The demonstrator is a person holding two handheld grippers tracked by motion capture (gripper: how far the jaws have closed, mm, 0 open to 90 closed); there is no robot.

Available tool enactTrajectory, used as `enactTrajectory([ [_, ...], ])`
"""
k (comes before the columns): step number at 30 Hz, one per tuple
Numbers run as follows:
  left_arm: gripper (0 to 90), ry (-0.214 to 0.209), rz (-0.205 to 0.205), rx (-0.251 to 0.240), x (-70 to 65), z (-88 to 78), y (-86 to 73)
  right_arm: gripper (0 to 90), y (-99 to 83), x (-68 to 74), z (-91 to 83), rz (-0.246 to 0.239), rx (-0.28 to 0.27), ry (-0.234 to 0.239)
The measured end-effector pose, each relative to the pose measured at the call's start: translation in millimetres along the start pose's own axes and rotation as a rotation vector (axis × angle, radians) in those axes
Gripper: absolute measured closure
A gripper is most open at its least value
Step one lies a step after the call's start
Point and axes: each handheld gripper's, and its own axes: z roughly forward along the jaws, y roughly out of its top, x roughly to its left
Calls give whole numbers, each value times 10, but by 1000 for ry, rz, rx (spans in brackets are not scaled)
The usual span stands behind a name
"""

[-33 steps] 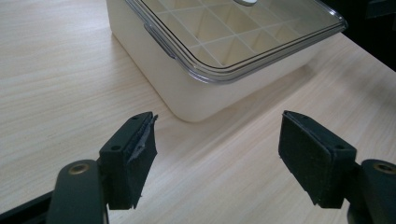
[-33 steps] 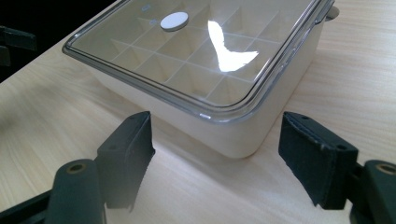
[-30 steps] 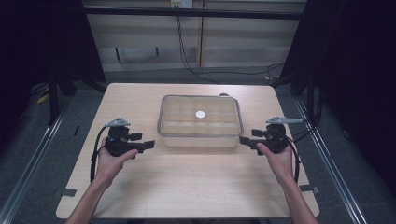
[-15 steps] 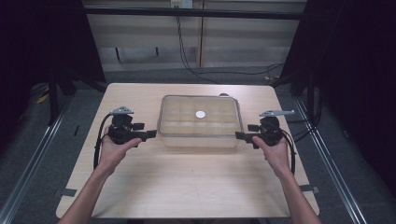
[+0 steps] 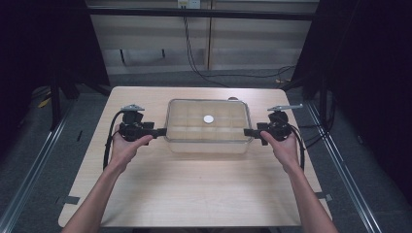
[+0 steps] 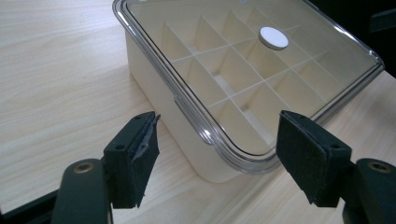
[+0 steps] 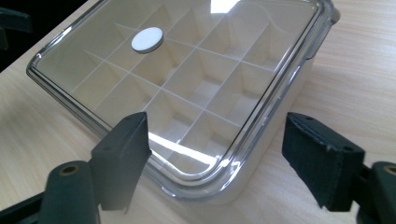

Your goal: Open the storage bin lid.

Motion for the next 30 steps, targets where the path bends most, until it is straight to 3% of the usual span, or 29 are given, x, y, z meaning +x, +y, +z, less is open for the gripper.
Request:
enactTrajectory([
  [4,289,-14,-4,3,-25,42,12,208,29,-26,56,-3,3,-5],
  [5,289,-17,19,12,-51,68,37,204,64,-36,95,-8,15,-3],
  [7,292,-20,21,12,-60,82,51,198,106,-39,124,-7,16,-5],
  [11,291,-9,0,17,-26,160,79,190,142,-48,182,-1,33,-7],
  [16,289,-11,-40,60,60,289,25,193,105,-82,295,20,54,-4],
  [22,309,-11,-31,67,41,334,16,198,90,-82,334,19,61,-9],
  [25,348,-10,4,57,13,345,23,196,74,-91,353,26,65,-14],
  [30,325,-42,-14,66,27,376,22,194,53,-85,392,32,66,-14],
])
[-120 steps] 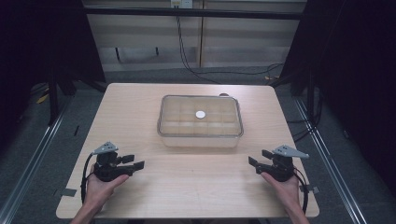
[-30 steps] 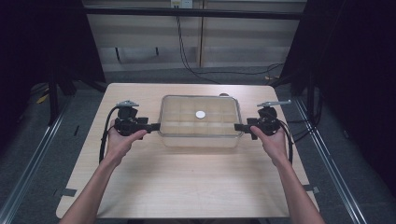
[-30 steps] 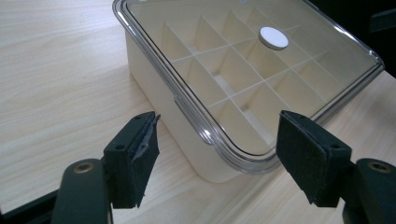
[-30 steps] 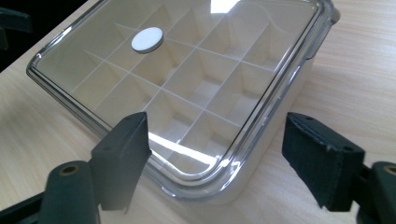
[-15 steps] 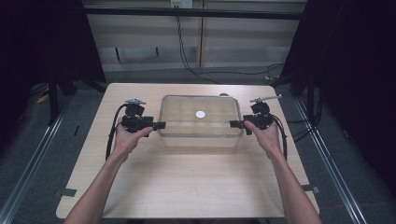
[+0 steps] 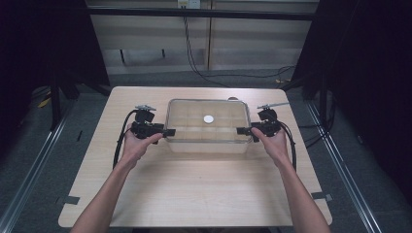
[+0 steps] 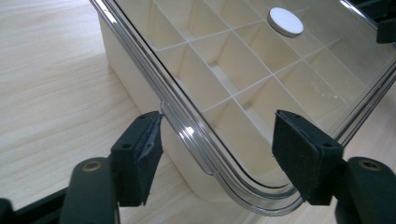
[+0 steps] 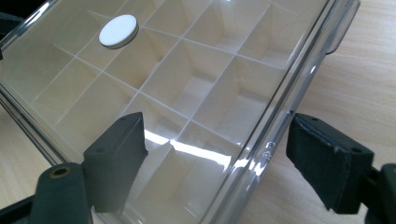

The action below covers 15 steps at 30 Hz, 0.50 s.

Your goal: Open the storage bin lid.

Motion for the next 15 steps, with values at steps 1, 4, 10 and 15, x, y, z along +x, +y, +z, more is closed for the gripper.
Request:
enactTrajectory([
  [1,324,0,0,0,0,0,0,181,-1,6,12,0,1,-2],
  [4,306,-10,6,0,5,18,2,169,-1,6,30,6,3,3],
  [10,263,-17,14,27,-28,70,41,159,-5,-18,57,31,0,24],
  [15,257,-34,-11,21,-7,106,46,150,1,-22,67,39,6,27],
])
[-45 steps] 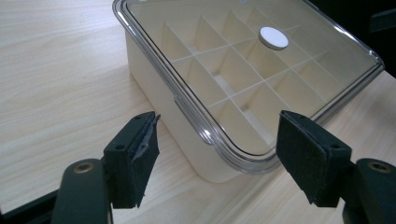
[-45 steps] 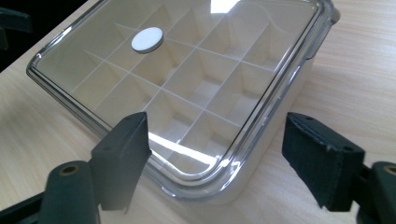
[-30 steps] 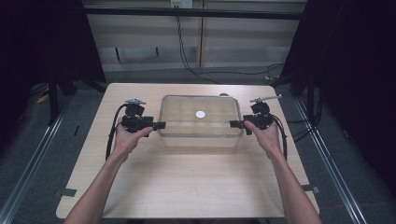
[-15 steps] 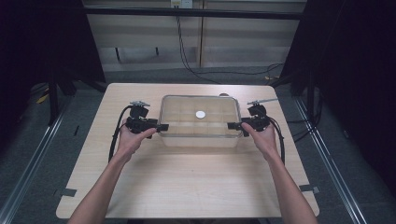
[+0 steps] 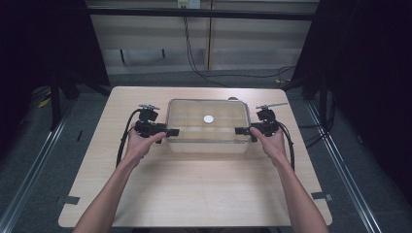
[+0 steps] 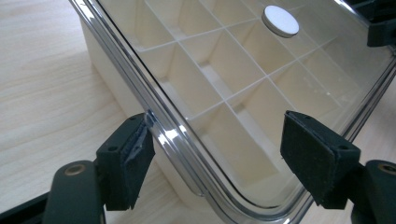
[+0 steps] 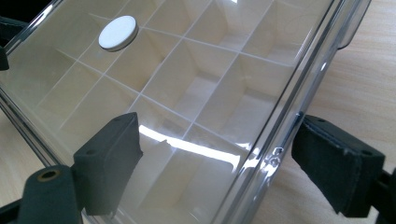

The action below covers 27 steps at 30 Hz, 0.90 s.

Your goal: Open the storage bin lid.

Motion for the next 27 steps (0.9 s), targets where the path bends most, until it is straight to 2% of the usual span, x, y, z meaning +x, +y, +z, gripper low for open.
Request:
enactTrajectory([
  [8,261,11,17,9,-41,-7,-2,140,7,5,6,-11,2,-2],
  [11,319,-4,2,-7,-9,-28,-21,134,9,9,15,-8,-3,-5],
  [16,323,-5,-1,-17,-12,-28,-33,140,16,36,6,-17,-5,-23],
  [27,362,6,-5,-38,-26,-45,-46,139,3,66,1,-5,-9,-36],
])
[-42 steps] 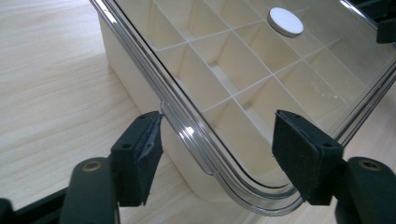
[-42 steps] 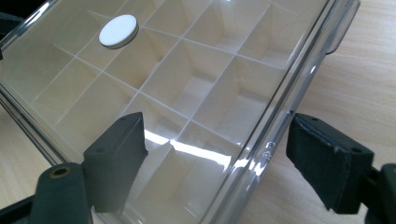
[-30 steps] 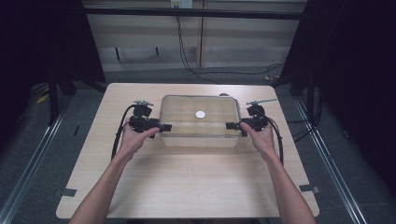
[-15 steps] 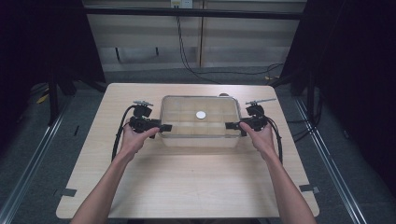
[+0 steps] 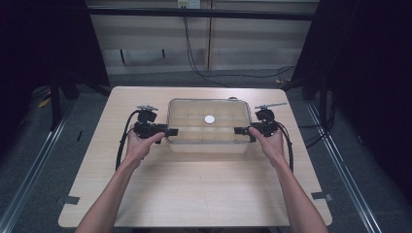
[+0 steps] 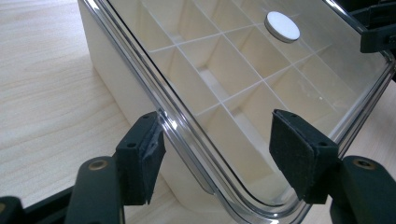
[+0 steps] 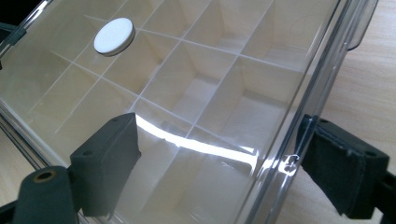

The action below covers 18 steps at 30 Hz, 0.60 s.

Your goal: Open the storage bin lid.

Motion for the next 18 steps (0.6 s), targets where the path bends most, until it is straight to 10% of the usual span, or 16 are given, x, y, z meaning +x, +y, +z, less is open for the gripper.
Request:
enactTrajectory([
  [18,384,3,-15,-20,-4,-11,-39,137,-1,95,-2,40,10,-65],
])
